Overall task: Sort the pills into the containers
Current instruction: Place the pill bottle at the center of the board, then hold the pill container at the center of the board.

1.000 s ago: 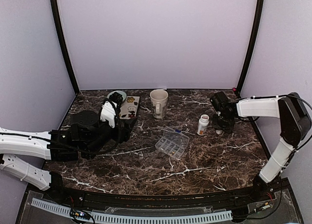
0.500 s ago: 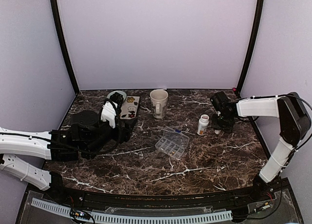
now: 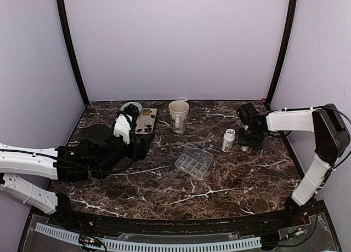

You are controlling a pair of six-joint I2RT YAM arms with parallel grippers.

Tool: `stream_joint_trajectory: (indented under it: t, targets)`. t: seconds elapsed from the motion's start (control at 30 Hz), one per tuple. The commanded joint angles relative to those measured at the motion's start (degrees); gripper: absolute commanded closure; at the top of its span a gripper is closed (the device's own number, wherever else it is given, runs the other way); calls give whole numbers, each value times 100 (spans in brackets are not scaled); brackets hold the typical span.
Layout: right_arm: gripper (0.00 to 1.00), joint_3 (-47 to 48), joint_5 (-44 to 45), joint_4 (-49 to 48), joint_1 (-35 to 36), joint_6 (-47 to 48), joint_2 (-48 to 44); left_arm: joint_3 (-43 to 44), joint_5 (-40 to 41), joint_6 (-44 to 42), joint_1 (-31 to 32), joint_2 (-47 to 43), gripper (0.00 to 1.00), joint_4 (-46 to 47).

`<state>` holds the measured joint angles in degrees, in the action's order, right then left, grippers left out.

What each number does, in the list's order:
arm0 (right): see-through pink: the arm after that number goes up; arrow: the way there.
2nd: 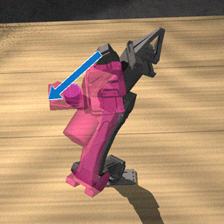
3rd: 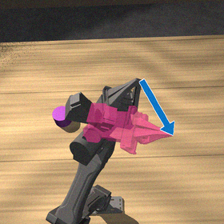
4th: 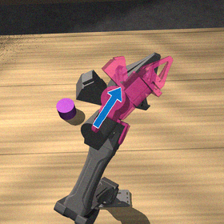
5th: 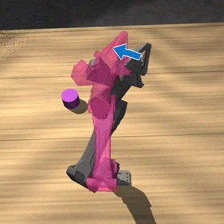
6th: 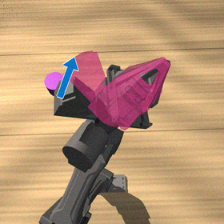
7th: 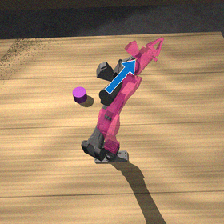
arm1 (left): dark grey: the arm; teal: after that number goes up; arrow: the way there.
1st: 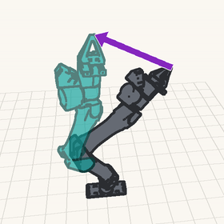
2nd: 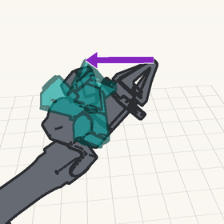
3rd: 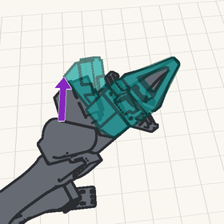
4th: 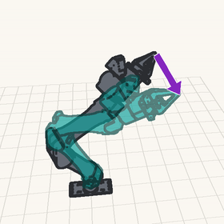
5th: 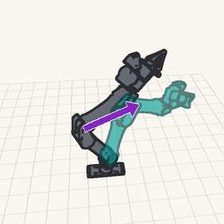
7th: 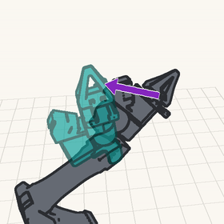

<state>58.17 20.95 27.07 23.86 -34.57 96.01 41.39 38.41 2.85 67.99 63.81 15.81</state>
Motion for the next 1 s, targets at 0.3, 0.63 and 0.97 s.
stream_joint_trajectory:
  t: [0.3,0.63,0.97]
  targets:
    - [57,177,261,256,35,-151,-1060,-135,-54,235,-40,-25,28,-96]
    - [58,714,777,279,984,-22,-1469,-104,-652,1165,-63,343,40,-834]
    - [70,1230,290,-214,1922,222,-872,-73,-1964,2108,-430,1083,78,-844]
